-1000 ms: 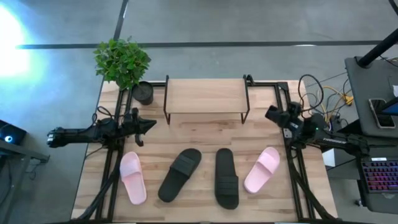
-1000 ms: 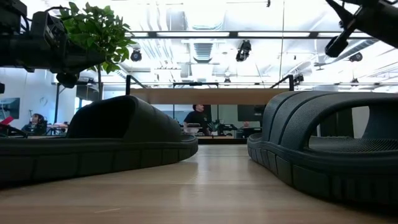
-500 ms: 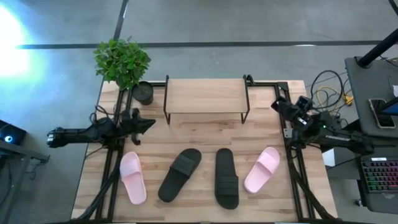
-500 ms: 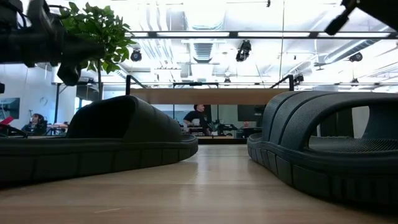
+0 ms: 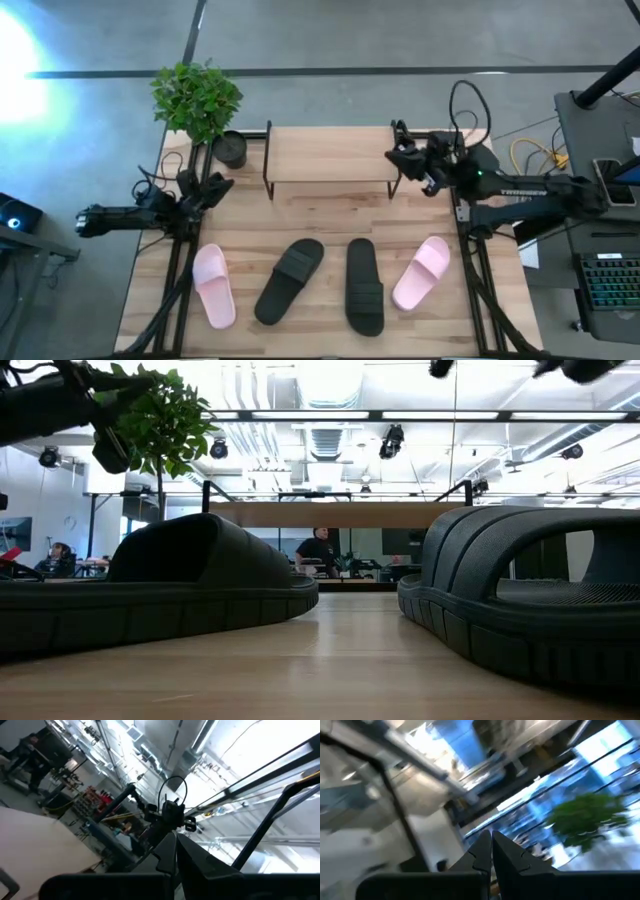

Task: Pick and place slides into the shelf
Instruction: Put the right pink slipper on the shelf

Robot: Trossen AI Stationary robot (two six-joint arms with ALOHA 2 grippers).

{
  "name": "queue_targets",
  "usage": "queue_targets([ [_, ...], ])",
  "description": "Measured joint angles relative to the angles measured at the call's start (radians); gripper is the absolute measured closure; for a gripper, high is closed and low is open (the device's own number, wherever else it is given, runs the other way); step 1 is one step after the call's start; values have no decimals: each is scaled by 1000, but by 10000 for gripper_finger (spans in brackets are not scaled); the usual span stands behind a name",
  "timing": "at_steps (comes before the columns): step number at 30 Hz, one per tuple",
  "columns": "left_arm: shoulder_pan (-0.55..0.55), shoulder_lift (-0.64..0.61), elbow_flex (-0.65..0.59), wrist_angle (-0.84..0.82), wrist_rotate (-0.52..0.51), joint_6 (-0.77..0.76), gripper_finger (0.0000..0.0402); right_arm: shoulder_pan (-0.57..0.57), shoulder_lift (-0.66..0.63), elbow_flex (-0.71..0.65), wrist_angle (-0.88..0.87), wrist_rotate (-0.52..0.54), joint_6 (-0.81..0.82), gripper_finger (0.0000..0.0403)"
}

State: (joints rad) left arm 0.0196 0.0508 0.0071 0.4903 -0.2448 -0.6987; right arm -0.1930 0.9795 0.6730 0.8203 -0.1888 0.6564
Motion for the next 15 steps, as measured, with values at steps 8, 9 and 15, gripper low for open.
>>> queue_targets([
  [8, 0, 4, 0, 130, -23, -25, 402, -4, -3, 197, -537, 12, -2, 394],
  [9, 0, 9, 0, 169, -22, -22, 402, -4, -5, 215, -578, 11, 7, 394],
  [15, -1, 54, 49, 213, 91, -3, 402, 2, 5, 263, -636, -113, 111, 394],
])
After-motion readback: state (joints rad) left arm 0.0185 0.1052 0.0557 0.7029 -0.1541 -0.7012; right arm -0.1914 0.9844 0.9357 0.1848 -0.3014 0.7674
